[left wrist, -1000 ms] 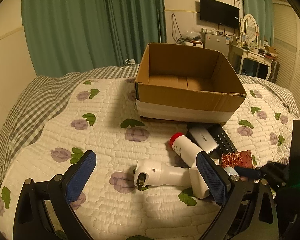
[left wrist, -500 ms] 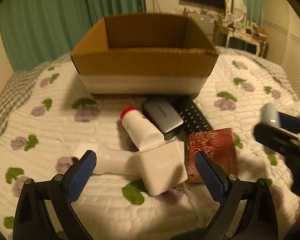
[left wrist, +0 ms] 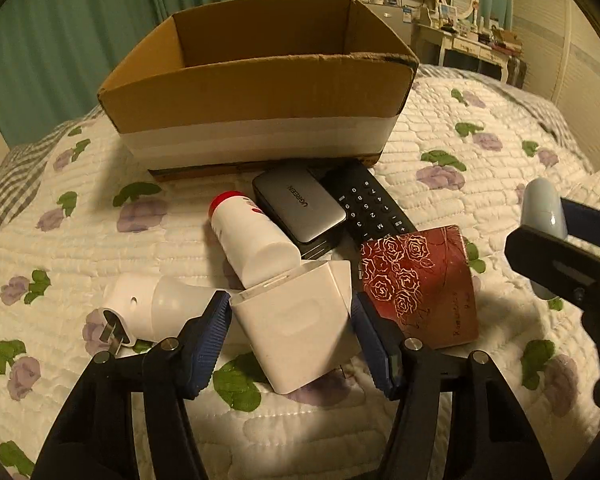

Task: Organize rigid objects
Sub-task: 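Grasp the light blue earbud case with the right tool while the left tool grasps the white charger, then carry the charger and earbud case over the box and release both inside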

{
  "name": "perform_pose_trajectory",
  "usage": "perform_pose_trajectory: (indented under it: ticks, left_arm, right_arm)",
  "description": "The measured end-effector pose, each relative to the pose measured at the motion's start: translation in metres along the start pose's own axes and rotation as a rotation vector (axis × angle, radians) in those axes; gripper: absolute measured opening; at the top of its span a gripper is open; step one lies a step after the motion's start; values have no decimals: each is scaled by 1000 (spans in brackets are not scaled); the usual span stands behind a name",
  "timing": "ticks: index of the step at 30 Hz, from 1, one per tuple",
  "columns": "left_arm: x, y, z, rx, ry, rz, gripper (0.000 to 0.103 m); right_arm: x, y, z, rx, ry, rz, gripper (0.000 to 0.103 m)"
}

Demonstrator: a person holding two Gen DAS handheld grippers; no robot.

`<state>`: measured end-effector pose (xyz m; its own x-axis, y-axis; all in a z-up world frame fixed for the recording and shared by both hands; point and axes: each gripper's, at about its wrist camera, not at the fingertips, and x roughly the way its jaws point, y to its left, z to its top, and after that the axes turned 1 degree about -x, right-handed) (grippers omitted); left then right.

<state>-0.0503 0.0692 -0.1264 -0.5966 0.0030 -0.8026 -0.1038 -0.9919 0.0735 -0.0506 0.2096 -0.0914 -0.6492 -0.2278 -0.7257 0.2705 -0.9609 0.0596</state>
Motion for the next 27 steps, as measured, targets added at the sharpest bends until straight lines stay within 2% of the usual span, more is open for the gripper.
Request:
perform_pose_trajectory:
  ticks: [6, 13, 20, 27]
  left_arm:
    - [-26, 6, 4, -17, -33, -43, 57]
    - [-68, 21, 32, -53, -116, -90, 56]
    - [-95, 34, 85, -49, -217, -97, 55]
    - [-90, 47, 153, -21, -286, -27, 55]
  right_arm:
    - [-11, 5, 7, -27, -20, -40, 56]
    - [-27, 9, 35, -61, -66, -61, 56]
    - [-37, 5, 85, -94, -136, -67, 56]
    - [-28, -2, 149, -131, -204, -66, 56]
